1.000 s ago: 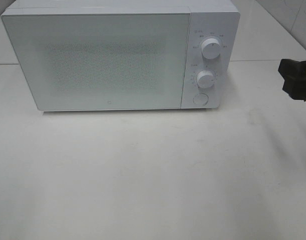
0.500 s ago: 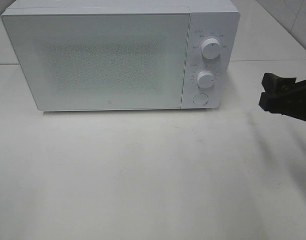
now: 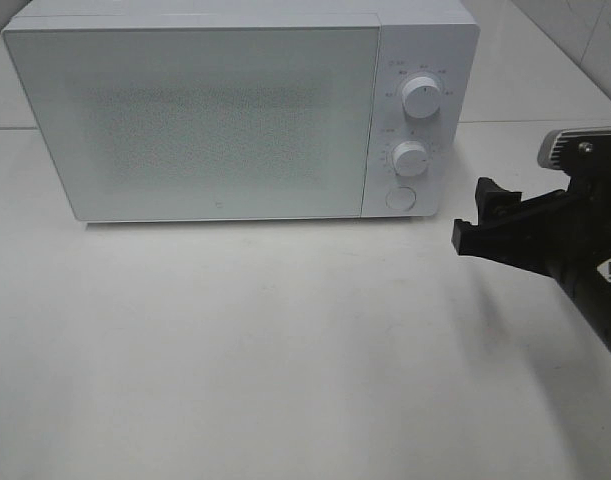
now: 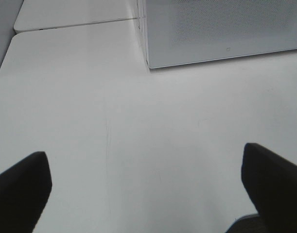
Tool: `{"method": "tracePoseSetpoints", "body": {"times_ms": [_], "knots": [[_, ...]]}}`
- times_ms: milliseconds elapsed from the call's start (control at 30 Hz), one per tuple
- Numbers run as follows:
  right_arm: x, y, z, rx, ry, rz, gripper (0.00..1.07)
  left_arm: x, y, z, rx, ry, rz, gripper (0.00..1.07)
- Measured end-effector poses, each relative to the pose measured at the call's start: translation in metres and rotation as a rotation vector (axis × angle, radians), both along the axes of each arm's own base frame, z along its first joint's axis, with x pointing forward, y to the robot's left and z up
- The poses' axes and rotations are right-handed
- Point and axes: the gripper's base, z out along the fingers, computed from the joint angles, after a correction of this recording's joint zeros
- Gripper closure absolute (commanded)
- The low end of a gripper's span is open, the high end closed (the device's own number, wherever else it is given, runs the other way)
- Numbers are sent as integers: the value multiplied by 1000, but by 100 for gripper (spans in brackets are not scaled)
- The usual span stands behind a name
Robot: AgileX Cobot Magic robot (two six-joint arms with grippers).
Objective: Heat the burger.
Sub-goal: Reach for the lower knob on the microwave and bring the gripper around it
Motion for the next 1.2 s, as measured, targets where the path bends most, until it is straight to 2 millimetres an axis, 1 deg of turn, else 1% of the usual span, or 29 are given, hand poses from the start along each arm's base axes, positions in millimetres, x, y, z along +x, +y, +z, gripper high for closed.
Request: {"method": "tracePoseSetpoints", "body": {"times_ms": [33, 133, 200, 300, 367, 500, 633, 767, 833, 867, 933, 967, 1033, 1133, 1200], "knots": [[2, 7, -3, -3, 12, -1, 31, 0, 0, 0, 0, 0, 0, 6], [3, 10, -4, -5, 16, -2, 31, 0, 0, 0, 0, 0, 0, 6], [10, 21, -8, -3, 21, -4, 31, 0, 0, 0, 0, 0, 0, 6], [12, 22, -9, -5, 23, -4, 31, 0, 0, 0, 0, 0, 0, 6], [22, 32, -10, 1, 17, -5, 31, 0, 0, 0, 0, 0, 0, 6], [29, 39, -12, 3, 15, -5, 31, 0, 0, 0, 0, 0, 0, 6], [40, 51, -16, 6, 10, -4, 31, 0, 0, 0, 0, 0, 0, 6], [47, 57, -21, 2, 13, -2, 31, 0, 0, 0, 0, 0, 0, 6], [57, 62, -25, 15, 6, -1, 31, 0, 0, 0, 0, 0, 0, 6], [57, 62, -25, 15, 6, -1, 31, 0, 0, 0, 0, 0, 0, 6], [67, 66, -27, 46, -4, -12, 31, 0, 0, 0, 0, 0, 0, 6], [67, 66, -27, 46, -4, -12, 31, 0, 0, 0, 0, 0, 0, 6], [74, 72, -28, 63, -14, -14, 31, 0, 0, 0, 0, 0, 0, 6], [79, 77, -30, 70, -17, -13, 31, 0, 0, 0, 0, 0, 0, 6], [88, 81, -34, 80, -22, -24, 31, 0, 0, 0, 0, 0, 0, 6]]}}
